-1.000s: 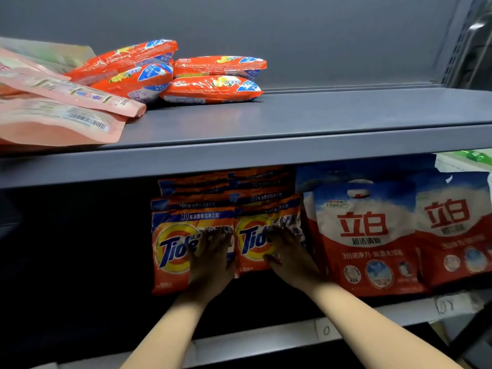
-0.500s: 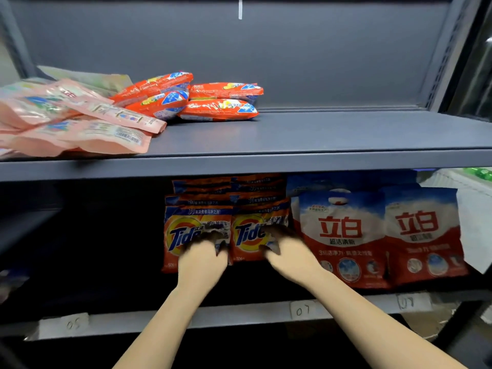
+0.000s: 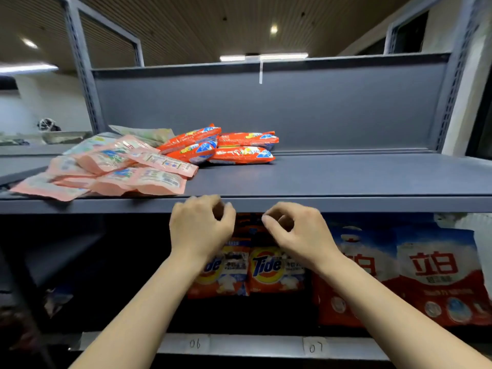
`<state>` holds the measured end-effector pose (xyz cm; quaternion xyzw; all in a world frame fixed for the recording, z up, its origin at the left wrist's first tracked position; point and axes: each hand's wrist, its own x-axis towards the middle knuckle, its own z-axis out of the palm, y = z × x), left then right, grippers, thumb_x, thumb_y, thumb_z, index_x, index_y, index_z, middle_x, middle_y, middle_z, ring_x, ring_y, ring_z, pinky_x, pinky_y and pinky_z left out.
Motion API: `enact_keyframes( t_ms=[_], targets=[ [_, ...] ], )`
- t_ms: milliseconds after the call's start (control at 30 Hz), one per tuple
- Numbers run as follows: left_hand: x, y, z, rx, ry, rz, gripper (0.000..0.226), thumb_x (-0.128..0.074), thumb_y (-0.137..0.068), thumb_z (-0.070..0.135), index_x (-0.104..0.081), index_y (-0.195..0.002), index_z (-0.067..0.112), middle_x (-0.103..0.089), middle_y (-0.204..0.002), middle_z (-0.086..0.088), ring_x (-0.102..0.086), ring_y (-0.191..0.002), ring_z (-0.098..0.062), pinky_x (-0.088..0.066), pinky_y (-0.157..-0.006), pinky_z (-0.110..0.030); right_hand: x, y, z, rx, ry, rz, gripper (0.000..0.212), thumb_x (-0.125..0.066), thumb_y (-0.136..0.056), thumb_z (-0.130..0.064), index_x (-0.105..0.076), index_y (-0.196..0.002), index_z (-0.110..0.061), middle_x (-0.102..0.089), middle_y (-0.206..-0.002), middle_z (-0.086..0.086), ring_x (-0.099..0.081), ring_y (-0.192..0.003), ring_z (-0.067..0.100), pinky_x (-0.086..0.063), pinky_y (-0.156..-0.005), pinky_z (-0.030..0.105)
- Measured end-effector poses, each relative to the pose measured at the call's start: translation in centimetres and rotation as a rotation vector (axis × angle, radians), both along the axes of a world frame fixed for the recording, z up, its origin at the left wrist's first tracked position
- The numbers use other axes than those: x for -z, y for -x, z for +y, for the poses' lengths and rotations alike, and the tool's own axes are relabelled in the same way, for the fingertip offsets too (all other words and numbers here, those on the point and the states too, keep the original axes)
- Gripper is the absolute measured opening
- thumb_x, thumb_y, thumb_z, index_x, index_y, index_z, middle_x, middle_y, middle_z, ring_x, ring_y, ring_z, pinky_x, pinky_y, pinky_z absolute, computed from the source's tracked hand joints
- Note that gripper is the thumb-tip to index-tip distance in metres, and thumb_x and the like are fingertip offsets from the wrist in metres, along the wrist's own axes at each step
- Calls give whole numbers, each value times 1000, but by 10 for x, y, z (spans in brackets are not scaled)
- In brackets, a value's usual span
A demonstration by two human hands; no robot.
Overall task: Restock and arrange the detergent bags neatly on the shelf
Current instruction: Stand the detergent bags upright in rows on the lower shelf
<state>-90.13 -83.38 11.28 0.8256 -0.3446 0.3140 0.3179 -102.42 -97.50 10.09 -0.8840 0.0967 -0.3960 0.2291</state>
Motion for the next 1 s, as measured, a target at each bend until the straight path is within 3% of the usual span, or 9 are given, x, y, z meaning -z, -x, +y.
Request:
enact_keyframes(
  t_ms=[200,300,400,533,633,833,933,1000],
  targets=[
    [-69,-52,-7,-28,88,23,28,-47,-85,37,-65,-79,16,-68,-85,-8,-59,-86,-34,-41,-71,-34,-66,-48,-9,44,-23,-71,16,-59,-86,-36,-67,-77,-25,-67,-79,-14,-63,-76,12,-51,-75,32],
    [-97,-96,-18,-50,18,141,20,-46,-87,33,-61,-89,19,-66,-100,-8,-57,-96,-32,-46,-79,-36,-92,-85,-25,106,-66,-15,18,-56,-87,-35,-68,-82,-21,-68,-85,-9,-60,-87,15,-48,-79,31],
    [-119,-144,-30,-51,-43,231,26,-43,-87,32,-60,-102,18,-64,-113,-8,-56,-103,-32,-47,-87,-38,-106,-123,-47,162,-124,38,17,-55,-86,-32,-67,-87,-20,-67,-87,-5,-59,-92,17,-49,-77,31],
    [-136,-197,-44,-104,-163,198,34,-44,-86,31,-58,-114,16,-61,-120,-8,-54,-109,-31,-45,-87,-35,-114,-173,-77,261,-170,135,23,-54,-86,-30,-63,-103,-19,-67,-99,2,-62,-91,21,-52,-77,34],
    [-137,-230,-58,-155,-313,164,37,-45,-85,28,-54,-120,18,-58,-124,-9,-52,-112,-32,-44,-88,-36,-115,-202,-91,353,-146,203,28,-53,-87,-24,-61,-112,-12,-66,-107,5,-58,-102,26,-50,-79,35],
    [-133,-272,-85,-176,-536,167,40,-49,-85,29,-48,-124,22,-56,-125,-9,-49,-117,-31,-39,-93,-39,-120,-243,-118,573,33,350,46,-49,-92,-20,-40,-137,-17,-39,-141,10,-37,-127,30,-38,-95,40],
    [-127,-288,-93,-126,-490,220,40,-47,-88,29,-45,-127,19,-57,-125,-9,-51,-115,-30,-40,-93,-40,-118,-251,-132,561,-79,390,64,-47,-92,-11,-22,-149,-23,-17,-156,12,-24,-139,32,-33,-105,42],
    [-120,-298,-96,-96,-438,246,42,-46,-90,29,-42,-131,20,-54,-129,-8,-52,-115,-30,-43,-91,-40,-113,-255,-140,595,-47,452,69,-47,-91,-10,-17,-151,-28,-22,-154,12,-25,-137,32,-34,-104,42]
  ],
)
